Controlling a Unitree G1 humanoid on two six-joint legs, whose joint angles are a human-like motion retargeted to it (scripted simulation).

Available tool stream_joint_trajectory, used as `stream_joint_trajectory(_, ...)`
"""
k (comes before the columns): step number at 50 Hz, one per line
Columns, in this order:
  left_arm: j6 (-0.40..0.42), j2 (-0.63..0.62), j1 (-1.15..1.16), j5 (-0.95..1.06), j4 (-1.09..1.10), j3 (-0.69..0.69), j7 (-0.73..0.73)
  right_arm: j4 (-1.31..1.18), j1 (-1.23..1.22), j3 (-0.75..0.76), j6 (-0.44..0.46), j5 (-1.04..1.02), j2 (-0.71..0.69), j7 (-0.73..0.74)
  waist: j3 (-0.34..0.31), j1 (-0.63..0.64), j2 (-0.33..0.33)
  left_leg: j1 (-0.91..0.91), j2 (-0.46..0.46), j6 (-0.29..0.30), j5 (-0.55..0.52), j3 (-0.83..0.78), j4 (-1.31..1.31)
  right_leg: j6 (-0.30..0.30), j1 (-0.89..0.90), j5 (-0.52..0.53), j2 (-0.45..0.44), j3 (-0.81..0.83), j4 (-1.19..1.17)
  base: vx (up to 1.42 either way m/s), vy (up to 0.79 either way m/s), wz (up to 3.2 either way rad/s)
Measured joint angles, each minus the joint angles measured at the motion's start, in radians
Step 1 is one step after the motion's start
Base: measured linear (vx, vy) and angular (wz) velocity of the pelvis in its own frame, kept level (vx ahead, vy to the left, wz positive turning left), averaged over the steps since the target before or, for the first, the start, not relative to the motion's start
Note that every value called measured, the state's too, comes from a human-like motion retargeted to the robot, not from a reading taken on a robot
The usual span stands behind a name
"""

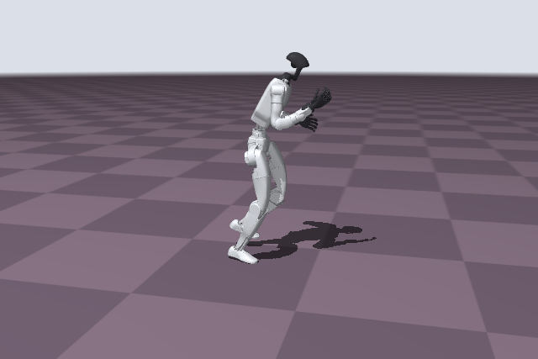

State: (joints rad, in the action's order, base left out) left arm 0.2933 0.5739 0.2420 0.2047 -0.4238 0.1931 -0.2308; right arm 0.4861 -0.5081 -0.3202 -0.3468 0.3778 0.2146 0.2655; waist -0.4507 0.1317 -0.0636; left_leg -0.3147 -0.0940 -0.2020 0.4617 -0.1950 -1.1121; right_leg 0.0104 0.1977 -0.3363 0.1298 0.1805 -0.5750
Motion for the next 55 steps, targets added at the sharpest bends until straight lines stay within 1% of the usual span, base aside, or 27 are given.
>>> stream_joint_trajectory(3,-0.039,0.136,0.154,0.126,-0.016,-0.063,0.107,0.033,-0.123,-0.02,0.013,-0.001,0.04,0.032,0.058,0.14,-0.021,-0.044,0.055,0.027,0.002,-0.04,0.33,0.05,-0.089,0.061,0.01,-0.026,0.057,0.98,0.14,-0.16)
stream_joint_trajectory(5,-0.065,0.2,0.227,0.225,-0.018,-0.124,0.175,0.048,-0.163,-0.011,0.026,0.03,0.063,0.019,0.085,0.198,-0.024,-0.036,0.068,0.054,-0.032,-0.076,0.617,0.075,-0.162,0.102,-0.006,-0.024,0.093,1.01,0.18,0.48)
stream_joint_trajectory(7,-0.075,0.218,0.276,0.268,-0.001,-0.182,0.224,0.068,-0.174,-0.022,0.02,0.05,0.071,0.004,0.099,0.216,-0.004,-0.01,0.048,0.083,-0.109,-0.196,0.861,0.094,-0.246,0.143,-0.052,-0.011,0.106,1.03,0.18,1.0)
stream_joint_trajectory(10,-0.078,0.158,0.311,0.235,0.057,-0.243,0.261,0.107,-0.155,-0.06,0.0,0.022,0.067,-0.001,0.11,0.172,0.045,0.006,0.01,0.106,-0.189,-0.486,0.966,0.134,-0.335,0.201,-0.125,-0.01,0.028,1.01,0.16,1.61)
stream_joint_trajectory(12,-0.096,0.067,0.243,0.173,0.117,-0.244,0.21,0.124,-0.133,-0.066,0.017,-0.005,0.053,-0.023,0.083,0.123,0.05,0.023,0.026,0.024,-0.107,-0.528,0.896,0.177,-0.297,0.234,-0.141,-0.071,-0.165,0.89,0.1,1.88)
stream_joint_trajectory(13,-0.106,0.022,0.187,0.134,0.148,-0.231,0.167,0.128,-0.109,-0.061,0.026,0.0,0.041,-0.039,0.058,0.102,0.033,0.004,0.024,-0.033,-0.025,-0.494,0.768,0.203,-0.27,0.247,-0.135,-0.113,-0.274,0.85,0.01,1.79)
stream_joint_trajectory(14,-0.115,-0.019,0.106,0.101,0.181,-0.205,0.104,0.117,-0.075,-0.06,0.033,0.007,0.023,-0.044,0.027,0.093,0.022,-0.015,0.004,-0.055,0.05,-0.457,0.627,0.207,-0.244,0.242,-0.129,-0.141,-0.378,0.85,-0.07,1.61)
stream_joint_trajectory(15,-0.125,-0.057,0.014,0.071,0.214,-0.173,0.031,0.099,-0.037,-0.06,0.039,0.013,0.003,-0.043,-0.008,0.091,0.012,-0.034,-0.025,-0.06,0.121,-0.419,0.479,0.2,-0.218,0.229,-0.121,-0.162,-0.479,0.78,-0.04,1.68)
stream_joint_trajectory(16,-0.134,-0.091,-0.106,0.044,0.244,-0.121,-0.05,0.046,0.015,-0.063,0.047,-0.01,-0.007,-0.011,-0.029,0.084,0.01,-0.045,-0.018,-0.05,0.152,-0.39,0.409,0.161,-0.173,0.184,-0.073,-0.143,-0.573,0.71,0.02,1.92)
stream_joint_trajectory(18,-0.157,-0.168,-0.354,-0.031,0.284,-0.027,-0.181,-0.079,0.129,-0.06,0.075,-0.094,-0.006,0.059,-0.047,0.068,0.01,-0.049,0.011,-0.012,0.186,-0.327,0.347,0.056,-0.072,0.096,0.039,-0.092,-0.711,0.61,0.05,2.43)
stream_joint_trajectory(20,-0.161,-0.278,-0.605,-0.123,0.276,0.021,-0.236,-0.168,0.251,-0.034,0.092,-0.158,0.024,0.082,-0.048,0.024,0.028,-0.034,0.067,0.03,0.18,-0.23,0.374,-0.047,0.016,0.022,0.131,-0.041,-0.754,0.53,-0.01,3.16)
stream_joint_trajectory(22,-0.174,-0.409,-0.845,-0.309,0.259,0.009,-0.203,-0.16,0.381,0.012,0.067,-0.111,0.078,-0.003,-0.046,-0.063,0.079,-0.009,0.115,0.079,0.143,-0.095,0.431,-0.1,0.064,-0.055,0.16,0.01,-0.676,0.48,-0.08,3.78)
stream_joint_trajectory(23,-0.138,-0.497,-0.949,-0.244,0.22,0.021,-0.213,-0.139,0.439,0.032,0.055,-0.049,0.102,-0.03,-0.047,-0.108,0.107,0.012,0.129,0.106,0.119,-0.024,0.468,-0.111,0.075,-0.085,0.153,0.028,-0.603,0.46,-0.15,3.84)
stream_joint_trajectory(25,-0.133,-0.612,-1.165,-0.31,0.186,0.016,-0.258,-0.1,0.545,0.083,0.041,-0.006,0.174,-0.086,-0.045,-0.201,0.162,0.063,0.153,0.154,0.066,0.124,0.551,-0.089,0.079,-0.097,0.105,0.033,-0.396,0.45,-0.21,3.8)
stream_joint_trajectory(28,-0.166,-0.678,-1.432,-0.346,0.164,0.072,-0.378,-0.094,0.657,0.138,0.077,-0.027,0.271,-0.105,-0.019,-0.333,0.187,0.128,0.197,0.172,-0.007,0.324,0.661,0.012,0.062,0.015,0.038,-0.066,0.013,0.44,-0.3,3.54)
stream_joint_trajectory(30,-0.16,-0.67,-1.547,-0.324,0.169,0.152,-0.451,-0.104,0.731,0.165,0.103,-0.029,0.308,-0.129,0.032,-0.406,0.172,0.12,0.233,0.193,-0.02,0.401,0.642,0.083,0.085,0.105,0.049,-0.143,0.193,0.45,-0.39,3.13)
stream_joint_trajectory(31,-0.155,-0.659,-1.595,-0.301,0.182,0.178,-0.467,-0.118,0.737,0.181,0.129,-0.034,0.334,-0.141,0.034,-0.423,0.168,0.148,0.245,0.169,-0.025,0.437,0.678,0.084,0.063,0.176,0.059,-0.187,0.302,0.36,-0.42,2.74)
stream_joint_trajectory(33,-0.142,-0.64,-1.656,-0.265,0.217,0.224,-0.448,-0.141,0.753,0.208,0.168,-0.045,0.378,-0.175,0.036,-0.443,0.164,0.177,0.253,0.15,-0.003,0.455,0.673,0.087,0.032,0.276,0.086,-0.23,0.406,0.3,-0.44,2.29)
stream_joint_trajectory(34,-0.139,-0.636,-1.661,-0.252,0.233,0.245,-0.408,-0.151,0.759,0.214,0.181,-0.042,0.393,-0.192,0.036,-0.44,0.167,0.168,0.245,0.151,0.026,0.43,0.624,0.085,0.022,0.274,0.097,-0.22,0.397,0.31,-0.47,1.99)
stream_joint_trajectory(35,-0.138,-0.635,-1.657,-0.24,0.247,0.264,-0.36,-0.16,0.764,0.217,0.191,-0.034,0.406,-0.207,0.037,-0.433,0.171,0.152,0.232,0.154,0.06,0.396,0.561,0.083,0.014,0.25,0.107,-0.199,0.373,0.28,-0.48,1.77)
stream_joint_trajectory(38,-0.158,-0.635,-1.513,-0.28,0.221,0.325,-0.224,-0.213,0.719,0.159,0.188,0.032,0.415,-0.207,0.037,-0.387,0.183,0.032,0.153,0.154,0.14,0.224,0.28,0.076,0.01,0.059,0.114,-0.084,0.246,0.23,-0.47,1.36)
stream_joint_trajectory(40,-0.148,-0.6,-1.317,-0.331,0.181,0.368,-0.158,-0.254,0.627,0.087,0.167,0.035,0.429,-0.195,0.027,-0.354,0.186,-0.037,0.087,0.128,0.141,0.109,0.131,0.058,0.014,-0.017,0.112,-0.033,0.184,0.17,-0.37,0.84)
stream_joint_trajectory(42,-0.115,-0.505,-1.048,-0.316,0.151,0.398,-0.083,-0.259,0.485,0.018,0.148,-0.02,0.451,-0.188,0.009,-0.331,0.176,-0.07,0.045,0.085,0.139,0.021,0.065,0.041,0.012,-0.027,0.113,-0.012,0.138,0.15,-0.25,0.64)
stream_joint_trajectory(45,-0.075,-0.271,-0.632,-0.189,0.107,0.377,0.014,-0.197,0.265,-0.04,0.127,-0.058,0.434,-0.179,0.016,-0.29,0.129,-0.111,0.021,0.059,0.154,-0.08,0.059,0.05,0.04,-0.01,0.132,0.013,0.035,0.21,-0.19,0.57)
stream_joint_trajectory(47,-0.081,-0.106,-0.426,-0.08,0.062,0.323,0.031,-0.139,0.137,-0.042,0.135,0.009,0.41,-0.162,0.009,-0.248,0.104,-0.095,0.023,0.052,0.137,-0.125,0.155,0.04,-0.028,0.026,0.126,0.045,0.114,0.23,-0.15,0.72)
stream_joint_trajectory(52,-0.054,0.335,-0.069,0.098,-0.065,0.14,0.074,0.059,-0.038,-0.012,0.072,0.135,0.386,-0.067,0.054,-0.047,0.063,-0.055,-0.002,0.062,0.1,-0.31,0.478,0.072,-0.14,0.077,0.113,0.137,0.243,0.3,-0.07,0.77)
stream_joint_trajectory(55,-0.055,0.437,0.074,0.26,-0.11,0.064,0.116,0.18,-0.127,-0.016,0.054,0.173,0.378,-0.045,0.081,0.058,0.059,-0.004,-0.01,0.066,0.06,-0.502,0.722,0.094,-0.188,0.104,0.088,0.201,0.293,0.33,0.06,0.99)
